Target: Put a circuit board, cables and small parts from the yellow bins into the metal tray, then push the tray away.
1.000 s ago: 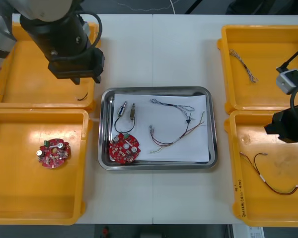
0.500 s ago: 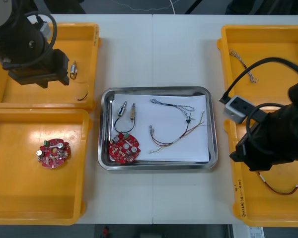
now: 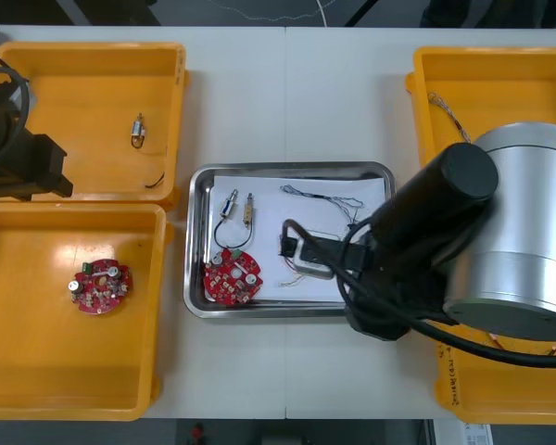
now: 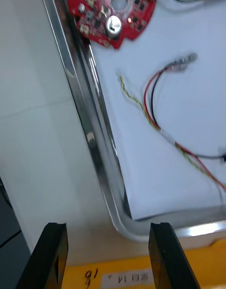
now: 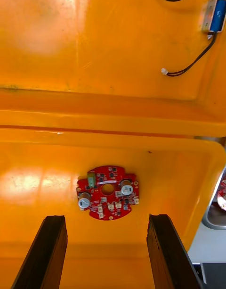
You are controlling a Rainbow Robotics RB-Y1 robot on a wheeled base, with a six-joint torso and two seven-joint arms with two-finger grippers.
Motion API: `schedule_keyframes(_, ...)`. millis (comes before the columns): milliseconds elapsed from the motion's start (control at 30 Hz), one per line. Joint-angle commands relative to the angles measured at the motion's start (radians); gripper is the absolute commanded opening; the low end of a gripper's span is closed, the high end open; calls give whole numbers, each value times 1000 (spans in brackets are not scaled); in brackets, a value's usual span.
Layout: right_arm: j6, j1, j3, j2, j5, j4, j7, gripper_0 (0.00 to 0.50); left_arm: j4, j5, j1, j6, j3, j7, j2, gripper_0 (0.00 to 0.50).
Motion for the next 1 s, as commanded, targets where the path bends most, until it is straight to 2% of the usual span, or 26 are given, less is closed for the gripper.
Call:
schedule_keyframes(33,-47,-68,77,78,51,72,118,500,-27,-11,43,7,64,-60,36,500)
schedule_keyframes(233,-117,-98,197,130,137,164,204,500,-33,-27,97,7,135,-132,22,500)
schedule_keyframes(433,-169,-131,321,166,215,221,210,500,-57,-27,141,7,203,-150,18,500)
schedule_keyframes(667,-176,-131,393,195,247,253,196,500,-99,-79,172,7,238,-179,-36,500)
schedule_keyframes(867,-177,-131,405,228,249,316,203,500,-99,-89,178,7,236,-190,-41,500)
schedule_keyframes(1000,-186,-131,422,251,277,347,196,500,-99,-91,182,7,238,-195,-41,500)
